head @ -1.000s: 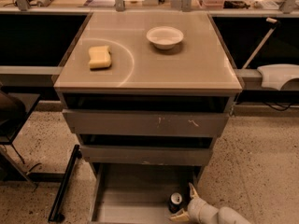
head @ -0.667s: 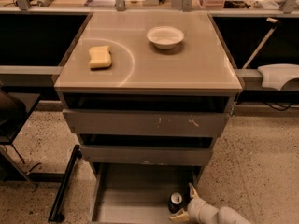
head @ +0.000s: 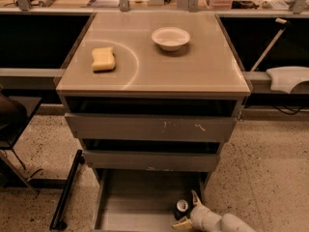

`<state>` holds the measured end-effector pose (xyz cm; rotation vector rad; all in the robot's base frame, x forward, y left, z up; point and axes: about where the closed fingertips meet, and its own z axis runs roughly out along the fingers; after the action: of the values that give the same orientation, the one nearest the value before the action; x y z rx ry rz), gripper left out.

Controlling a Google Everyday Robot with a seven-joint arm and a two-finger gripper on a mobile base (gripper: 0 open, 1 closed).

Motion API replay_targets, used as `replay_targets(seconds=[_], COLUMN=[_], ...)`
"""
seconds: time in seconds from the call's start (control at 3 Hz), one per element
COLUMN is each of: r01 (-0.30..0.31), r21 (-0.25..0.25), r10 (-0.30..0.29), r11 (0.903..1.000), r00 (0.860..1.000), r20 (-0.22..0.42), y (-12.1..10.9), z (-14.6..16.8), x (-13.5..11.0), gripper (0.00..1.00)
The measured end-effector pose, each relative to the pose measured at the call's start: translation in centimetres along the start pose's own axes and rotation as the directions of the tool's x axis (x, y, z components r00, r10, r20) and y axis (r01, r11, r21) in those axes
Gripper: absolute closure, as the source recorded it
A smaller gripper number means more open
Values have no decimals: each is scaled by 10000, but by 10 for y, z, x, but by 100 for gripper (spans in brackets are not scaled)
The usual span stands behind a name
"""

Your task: Pick pepsi can from bottom drawer and place on counter

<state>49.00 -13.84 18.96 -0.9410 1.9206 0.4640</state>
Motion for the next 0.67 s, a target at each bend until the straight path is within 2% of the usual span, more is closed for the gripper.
replay_targets(seconds=[0.33,0.67], r01=[0,0], r21=[0,-1], r10=[0,0], r11=[10000,10000], r00=[10000,10000], r20=[0,0], y=[0,0], z=[0,0], x=[0,0], gripper=[19,42])
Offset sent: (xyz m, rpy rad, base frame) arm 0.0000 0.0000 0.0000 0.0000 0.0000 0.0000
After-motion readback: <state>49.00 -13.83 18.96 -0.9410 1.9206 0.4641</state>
